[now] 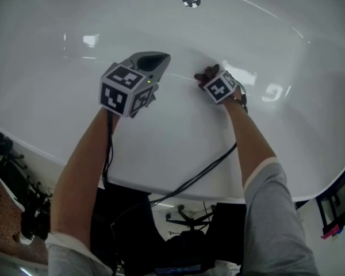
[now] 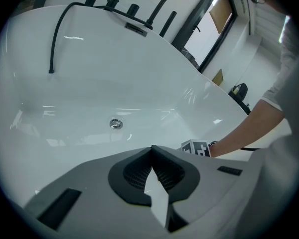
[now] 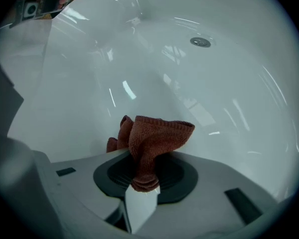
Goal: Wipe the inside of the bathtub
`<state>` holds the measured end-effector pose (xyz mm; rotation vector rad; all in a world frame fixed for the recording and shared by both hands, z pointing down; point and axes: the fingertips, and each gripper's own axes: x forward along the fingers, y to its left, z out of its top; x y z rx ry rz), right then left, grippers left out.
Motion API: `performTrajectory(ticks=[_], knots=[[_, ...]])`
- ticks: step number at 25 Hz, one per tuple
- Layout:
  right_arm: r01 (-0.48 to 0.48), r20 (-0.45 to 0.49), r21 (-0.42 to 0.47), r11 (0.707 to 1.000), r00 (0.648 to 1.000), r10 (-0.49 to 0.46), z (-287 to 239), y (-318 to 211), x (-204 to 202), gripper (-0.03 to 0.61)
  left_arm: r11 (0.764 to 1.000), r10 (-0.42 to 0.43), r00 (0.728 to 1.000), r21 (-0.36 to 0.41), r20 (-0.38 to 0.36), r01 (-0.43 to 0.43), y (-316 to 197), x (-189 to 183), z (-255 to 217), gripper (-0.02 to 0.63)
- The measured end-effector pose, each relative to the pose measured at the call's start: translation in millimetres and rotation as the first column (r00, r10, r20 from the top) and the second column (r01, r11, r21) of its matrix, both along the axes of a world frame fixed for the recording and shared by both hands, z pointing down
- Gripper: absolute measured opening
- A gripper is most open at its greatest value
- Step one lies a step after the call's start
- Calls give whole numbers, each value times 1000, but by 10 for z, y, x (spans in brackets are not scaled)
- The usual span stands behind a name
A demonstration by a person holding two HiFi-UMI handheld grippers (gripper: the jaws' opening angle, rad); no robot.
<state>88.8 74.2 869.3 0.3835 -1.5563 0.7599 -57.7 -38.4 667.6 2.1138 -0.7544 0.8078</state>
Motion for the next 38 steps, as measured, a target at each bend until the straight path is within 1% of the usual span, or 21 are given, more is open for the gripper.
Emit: performTrajectory(ticks=[2, 4, 9, 12, 15, 17, 19, 21, 23, 25, 26, 31, 33, 36, 38], knots=[[-2, -27, 7, 1000, 1000, 3, -10, -74, -61, 100, 1000, -1, 1000, 2, -7, 1, -14, -9, -7, 8], [7, -26, 28, 1000, 1000, -6, -13, -186, -198, 98, 1000, -3, 1000, 0, -8, 3, -21, -43, 4, 8], [-7, 52, 72, 997, 999, 4, -7, -467, -717, 98, 999, -41, 999, -17, -7, 40, -50, -212, 62, 8], [-14, 124, 103, 995, 992, 1, -16, -626, -1180, 98, 998, -56, 998, -29, 7, 56, -38, -347, 97, 8], [13, 167, 137, 991, 985, -36, -30, -764, -1593, 98, 997, -75, 997, -33, 23, 75, -53, -478, 122, 8], [34, 176, 160, 987, 982, -63, -52, -805, -1751, 98, 996, -86, 996, -35, 29, 87, -55, -563, 137, 8], [85, 180, 187, 979, 976, -120, -70, -770, -1823, 101, 994, -96, 995, -43, 40, 98, -27, -629, 165, 8], [154, 180, 202, 967, 965, -191, -78, -677, -1787, 103, 994, -100, 994, -49, 49, 102, 10, -631, 179, 8], [216, 171, 189, 958, 953, -249, -84, -540, -1634, 103, 994, -96, 994, -51, 47, 98, 32, -568, 148, 8], [252, 150, 159, 955, 950, -276, -90, -384, -1379, 103, 995, -85, 996, -46, 37, 87, 46, -489, 83, 8], [253, 139, 138, 958, 952, -272, -90, -302, -1228, 103, 996, -77, 996, -43, 33, 79, 56, -457, 48, 6], [187, 59, 43, 981, 980, -189, -63, -37, -380, 104, 998, -60, 998, -31, 13, 60, 43, -321, -85, 8], [150, 31, 6, 989, 988, -150, -36, 24, -129, 103, 998, -59, 998, -29, 6, 59, 17, -284, -102, 8], [54, -7, -70, 996, 998, -55, 46, 138, 43, 103, 998, -58, 998, -26, 7, 59, -12, -277, -106, 8], [-15, -25, -123, 992, 1000, 12, 51, 179, -18, 100, 998, -61, 998, -24, 7, 61, -25, -296, -110, 8]])
